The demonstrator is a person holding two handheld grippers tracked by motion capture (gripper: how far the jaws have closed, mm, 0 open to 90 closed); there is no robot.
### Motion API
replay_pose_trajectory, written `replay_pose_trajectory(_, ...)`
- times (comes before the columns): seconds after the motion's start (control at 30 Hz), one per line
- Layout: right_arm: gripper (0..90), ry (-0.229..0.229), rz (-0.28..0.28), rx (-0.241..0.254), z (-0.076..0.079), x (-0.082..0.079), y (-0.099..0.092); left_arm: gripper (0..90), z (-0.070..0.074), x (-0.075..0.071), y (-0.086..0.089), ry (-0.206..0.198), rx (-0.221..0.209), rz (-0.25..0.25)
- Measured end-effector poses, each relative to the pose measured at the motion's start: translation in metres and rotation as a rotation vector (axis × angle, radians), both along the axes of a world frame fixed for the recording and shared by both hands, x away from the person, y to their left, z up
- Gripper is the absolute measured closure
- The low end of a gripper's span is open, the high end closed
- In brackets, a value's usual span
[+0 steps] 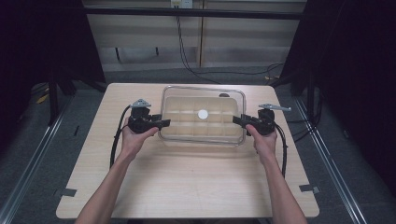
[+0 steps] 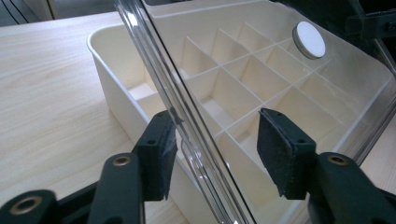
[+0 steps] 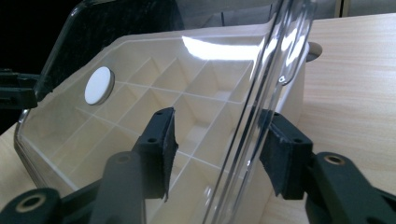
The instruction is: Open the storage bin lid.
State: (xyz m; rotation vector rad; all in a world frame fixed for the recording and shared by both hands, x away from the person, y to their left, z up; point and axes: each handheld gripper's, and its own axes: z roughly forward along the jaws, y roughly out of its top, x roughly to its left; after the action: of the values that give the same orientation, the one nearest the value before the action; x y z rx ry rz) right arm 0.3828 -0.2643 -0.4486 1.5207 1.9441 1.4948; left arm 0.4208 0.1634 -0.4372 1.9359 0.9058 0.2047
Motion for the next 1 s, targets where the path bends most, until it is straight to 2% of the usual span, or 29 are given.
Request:
replay_pose_trajectory(0.1,52.0,0.003,0.002,0.008,0.001,-0.001,-0.001,51.2,0.002,-0.003,0.002,-0.011,0.008,0.003)
replay_pose_trajectory(0.4,57.4,0.005,0.001,0.025,0.007,-0.006,-0.002,57.3,0.008,-0.007,0.005,-0.029,-0.008,0.008)
replay_pose_trajectory(0.7,62.7,-0.024,0.005,0.061,0.011,-0.016,-0.006,63.6,0.014,-0.012,0.008,-0.051,-0.027,0.007)
replay_pose_trajectory(1.0,64.8,-0.026,-0.011,0.085,0.013,-0.022,-0.005,65.7,0.017,-0.02,0.008,-0.057,0.015,-0.001)
